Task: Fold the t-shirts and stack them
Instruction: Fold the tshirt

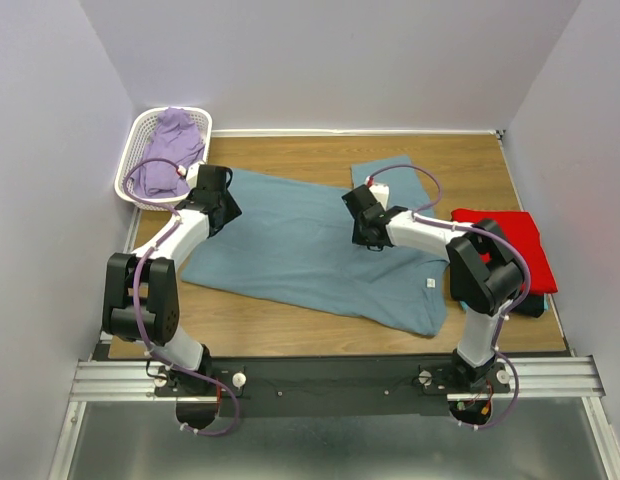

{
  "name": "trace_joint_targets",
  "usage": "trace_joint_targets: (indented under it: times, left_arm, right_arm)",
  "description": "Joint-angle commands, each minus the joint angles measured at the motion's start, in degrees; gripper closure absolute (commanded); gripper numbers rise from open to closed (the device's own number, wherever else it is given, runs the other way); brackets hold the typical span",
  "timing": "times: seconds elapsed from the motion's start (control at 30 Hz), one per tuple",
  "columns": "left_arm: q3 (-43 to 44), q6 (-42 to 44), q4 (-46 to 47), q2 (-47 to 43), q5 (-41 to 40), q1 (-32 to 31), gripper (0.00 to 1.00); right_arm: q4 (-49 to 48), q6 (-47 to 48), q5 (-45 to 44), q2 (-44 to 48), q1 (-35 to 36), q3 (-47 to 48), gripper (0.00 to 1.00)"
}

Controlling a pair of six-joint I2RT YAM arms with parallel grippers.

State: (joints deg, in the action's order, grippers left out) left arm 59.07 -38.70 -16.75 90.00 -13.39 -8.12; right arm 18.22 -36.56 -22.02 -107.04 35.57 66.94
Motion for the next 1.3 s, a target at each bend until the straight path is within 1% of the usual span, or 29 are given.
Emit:
trace_joint_targets:
  times: [0.0,0.47,0.87,0.9,1.0,1.03,1.07,1.1,1.13,1.2,1.23,1.27]
  left_arm:
    - [-0.8,0.8,1.0,-2.2,0.5,-0.3,0.43]
    - [-1.2,1.0,1.0,-2.5,0.2,-0.3,0.43]
    - [-1.5,1.0,1.4,-2.0,0.6,-0.3,0.43]
    - [-1.3,1.0,1.5,-2.0,0.6,-0.3,0.43]
    - [0.2,0.7,1.5,-1.4,1.2,-0.3,0.43]
    - [0.9,0.6,1.5,-1.1,1.2,-0.3,0.43]
    - [1.8,0.4,1.2,0.1,0.9,-0.3,0.43]
    - [4.6,-0.5,0.3,0.9,-0.7,-0.3,0.43]
    - [6.6,-0.8,-0.6,2.0,-1.6,-0.3,0.43]
    - [10.9,-1.1,-2.9,6.3,-5.7,-0.3,0.43]
    - [15.8,-1.8,-3.9,7.9,-7.3,-0.3,0.43]
    - [18.7,-2.0,-5.2,9.8,-9.2,-0.3,0.43]
  right_arm:
    - [1.1,0.3,-2.1,1.3,1.1,2.6,0.99]
    - [1.0,1.1,-2.7,-0.9,4.4,6.1,0.99]
    - [0.4,2.0,-2.6,-3.7,5.7,8.2,0.99]
    - [0.4,2.0,-2.6,-3.6,5.7,8.0,0.98]
    - [0.4,2.0,-3.0,-2.6,5.7,7.7,0.82]
    - [0.4,2.2,-3.2,-2.1,5.7,7.8,0.70]
    - [0.4,2.7,-3.5,-1.6,5.6,7.9,0.65]
    - [0.4,3.0,-3.7,-1.2,5.6,8.6,0.60]
    - [0.4,3.2,-3.7,-0.3,5.3,8.8,0.53]
    - [0.4,3.8,-2.9,0.6,3.5,9.4,0.45]
    - [0.5,3.7,-2.3,0.8,2.7,9.7,0.43]
    - [0.4,3.9,-0.9,1.4,0.7,9.7,0.43]
